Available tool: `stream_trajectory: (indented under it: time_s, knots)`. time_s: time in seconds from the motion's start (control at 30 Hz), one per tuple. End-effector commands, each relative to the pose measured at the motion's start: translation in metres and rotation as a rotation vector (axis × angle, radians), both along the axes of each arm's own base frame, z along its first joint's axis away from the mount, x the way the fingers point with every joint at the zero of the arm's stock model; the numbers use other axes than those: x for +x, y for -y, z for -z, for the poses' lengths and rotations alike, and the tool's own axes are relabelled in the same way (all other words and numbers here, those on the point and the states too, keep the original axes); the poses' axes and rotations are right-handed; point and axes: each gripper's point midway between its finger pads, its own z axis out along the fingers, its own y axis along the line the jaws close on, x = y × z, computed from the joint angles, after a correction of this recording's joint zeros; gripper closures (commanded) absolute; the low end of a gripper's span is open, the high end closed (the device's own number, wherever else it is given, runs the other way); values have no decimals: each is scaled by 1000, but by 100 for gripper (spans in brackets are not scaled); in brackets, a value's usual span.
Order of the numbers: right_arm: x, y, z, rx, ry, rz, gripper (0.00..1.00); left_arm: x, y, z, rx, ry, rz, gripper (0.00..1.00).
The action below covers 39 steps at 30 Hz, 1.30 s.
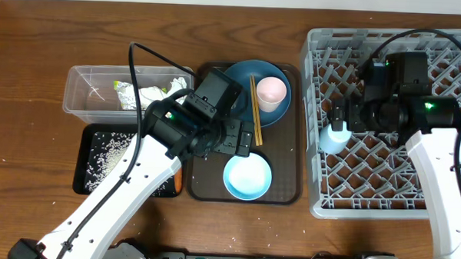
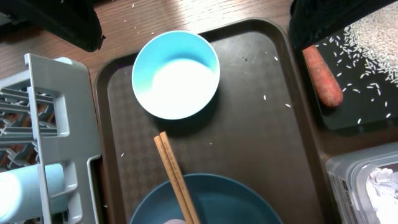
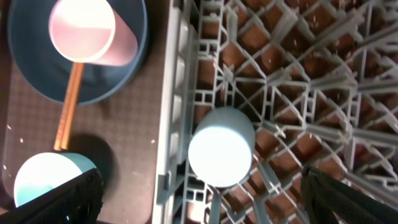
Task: Sort waste into correct bins and load items into the dishwasher rack
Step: 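Open the right gripper and release the cup in the rack, then reach the left gripper to the pink cup and grasp its rim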
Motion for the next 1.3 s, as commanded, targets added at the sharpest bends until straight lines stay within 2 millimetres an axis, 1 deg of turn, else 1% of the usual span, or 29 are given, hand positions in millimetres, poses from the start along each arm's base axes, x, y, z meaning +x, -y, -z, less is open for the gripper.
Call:
stream_trajectory:
  time_s: [0.0, 0.53, 0.63, 0.73, 0.83, 0.9, 0.93, 1.0, 1.07, 1.13, 1.23, 1.27]
  knots:
    - [1, 5, -4, -14, 10, 15, 1, 1, -3, 0, 12, 9, -5, 2]
    - [1, 5, -4, -14, 10, 15, 1, 2, -2, -1, 9, 14, -5, 2]
    - [1, 5, -4, -14, 10, 15, 1, 31, 7, -16, -28, 150, -32, 2]
    - [1, 5, -4, -14, 10, 15, 1, 48, 22, -28, -112, 210, -79, 1]
    - [1, 5, -4, -15, 10, 15, 1, 63, 37, -32, -191, 231, -149, 2]
    - [1, 5, -4, -14, 10, 15, 1, 73, 48, -31, -220, 249, -157, 2]
    - [1, 5, -4, -14, 10, 15, 1, 82, 55, -28, -231, 262, -156, 2]
    - [1, 5, -4, -14, 10, 15, 1, 93, 61, -21, -231, 277, -160, 2]
    - [1, 5, -4, -15, 10, 15, 1, 110, 64, -6, -198, 299, -187, 2]
    - [1, 5, -4, -14, 10, 15, 1, 121, 66, 10, -168, 301, -202, 2]
    - [1, 5, -4, -14, 10, 15, 1, 126, 69, 40, -127, 255, -201, 2]
    - [1, 5, -4, -14, 10, 15, 1, 128, 69, 47, -119, 246, -201, 2]
